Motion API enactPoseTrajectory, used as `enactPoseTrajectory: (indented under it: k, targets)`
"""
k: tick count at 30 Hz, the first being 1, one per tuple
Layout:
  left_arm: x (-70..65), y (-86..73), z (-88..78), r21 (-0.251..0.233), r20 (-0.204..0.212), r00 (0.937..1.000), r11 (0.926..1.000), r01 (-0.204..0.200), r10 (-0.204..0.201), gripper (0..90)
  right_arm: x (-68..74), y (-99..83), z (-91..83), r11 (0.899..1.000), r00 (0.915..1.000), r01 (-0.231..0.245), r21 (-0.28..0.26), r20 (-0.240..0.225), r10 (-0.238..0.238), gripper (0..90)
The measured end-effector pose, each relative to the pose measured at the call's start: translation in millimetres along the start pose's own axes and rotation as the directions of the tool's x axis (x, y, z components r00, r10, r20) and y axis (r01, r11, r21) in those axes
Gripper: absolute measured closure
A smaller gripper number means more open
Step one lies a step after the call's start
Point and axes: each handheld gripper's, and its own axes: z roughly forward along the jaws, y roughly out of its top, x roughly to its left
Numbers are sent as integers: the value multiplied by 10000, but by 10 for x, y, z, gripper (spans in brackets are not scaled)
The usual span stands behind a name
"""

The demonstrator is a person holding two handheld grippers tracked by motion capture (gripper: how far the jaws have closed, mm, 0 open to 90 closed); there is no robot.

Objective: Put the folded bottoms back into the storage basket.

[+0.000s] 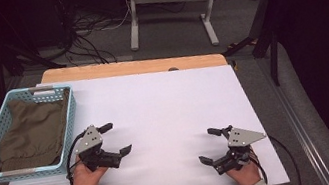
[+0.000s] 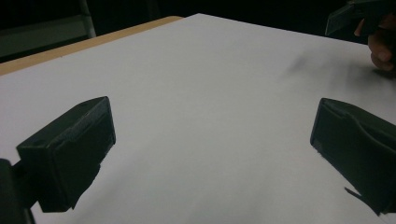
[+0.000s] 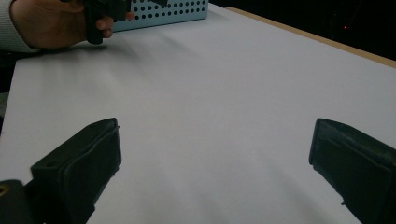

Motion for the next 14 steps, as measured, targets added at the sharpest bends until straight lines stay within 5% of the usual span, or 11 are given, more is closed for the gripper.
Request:
enactPoseTrajectory:
  k: [14]
  targets:
    - [5,0,6,-37,-32,9999,9999,132,-132,3,0,0,0,10000,10000,-18,7,-11,18,29]
